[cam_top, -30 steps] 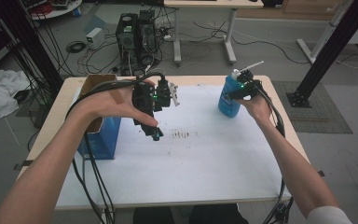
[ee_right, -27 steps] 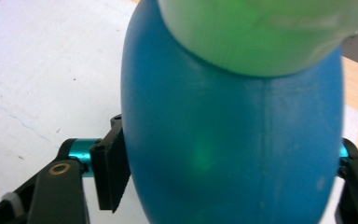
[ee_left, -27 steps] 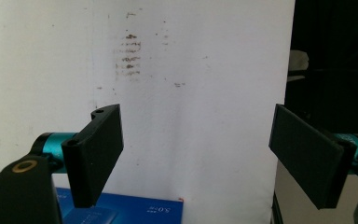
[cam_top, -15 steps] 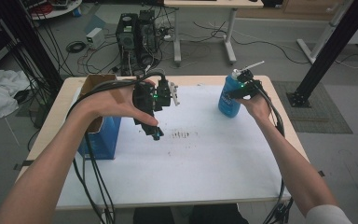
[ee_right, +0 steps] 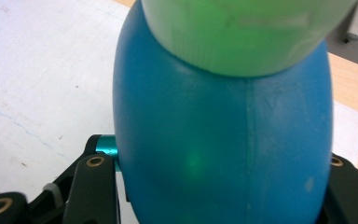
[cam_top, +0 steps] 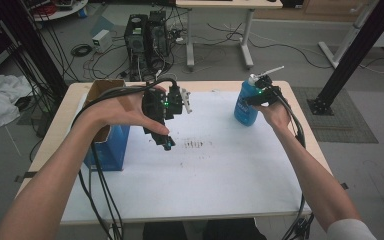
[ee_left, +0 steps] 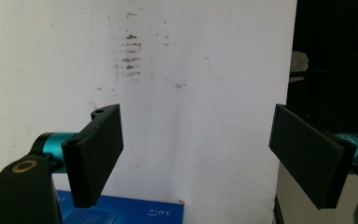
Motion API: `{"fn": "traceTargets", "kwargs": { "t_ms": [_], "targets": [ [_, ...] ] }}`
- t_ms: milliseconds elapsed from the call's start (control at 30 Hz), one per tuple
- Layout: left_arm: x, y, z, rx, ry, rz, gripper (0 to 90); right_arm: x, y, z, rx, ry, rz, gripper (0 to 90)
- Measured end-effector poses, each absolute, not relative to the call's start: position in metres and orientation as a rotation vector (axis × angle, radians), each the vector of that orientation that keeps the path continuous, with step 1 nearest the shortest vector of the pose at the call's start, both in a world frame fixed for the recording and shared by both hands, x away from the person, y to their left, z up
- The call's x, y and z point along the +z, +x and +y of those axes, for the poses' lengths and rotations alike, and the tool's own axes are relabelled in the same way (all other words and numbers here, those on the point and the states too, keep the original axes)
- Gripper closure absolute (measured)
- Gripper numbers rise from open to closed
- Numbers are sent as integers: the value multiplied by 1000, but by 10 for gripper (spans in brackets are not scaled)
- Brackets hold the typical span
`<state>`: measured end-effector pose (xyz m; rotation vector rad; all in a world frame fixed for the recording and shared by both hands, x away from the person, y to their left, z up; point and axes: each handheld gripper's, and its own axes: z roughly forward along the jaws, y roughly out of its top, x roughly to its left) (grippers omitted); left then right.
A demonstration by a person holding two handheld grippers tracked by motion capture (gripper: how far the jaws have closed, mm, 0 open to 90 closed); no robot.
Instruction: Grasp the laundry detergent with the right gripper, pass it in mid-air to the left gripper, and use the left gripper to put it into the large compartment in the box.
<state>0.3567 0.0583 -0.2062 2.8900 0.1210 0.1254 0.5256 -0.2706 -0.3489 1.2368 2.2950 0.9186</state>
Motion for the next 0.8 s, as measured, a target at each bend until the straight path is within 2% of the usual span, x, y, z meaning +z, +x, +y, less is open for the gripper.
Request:
{"fn": "traceTargets", "kwargs": {
  "t_ms": [567,800],
  "targets": [
    [-205,356,62,134,2878,137,177,-349,523,-271,939,1191,2309,473],
    [-200,358,64,147,2857,146,177,-337,514,-266,982,1121,2352,474]
  ]
}}
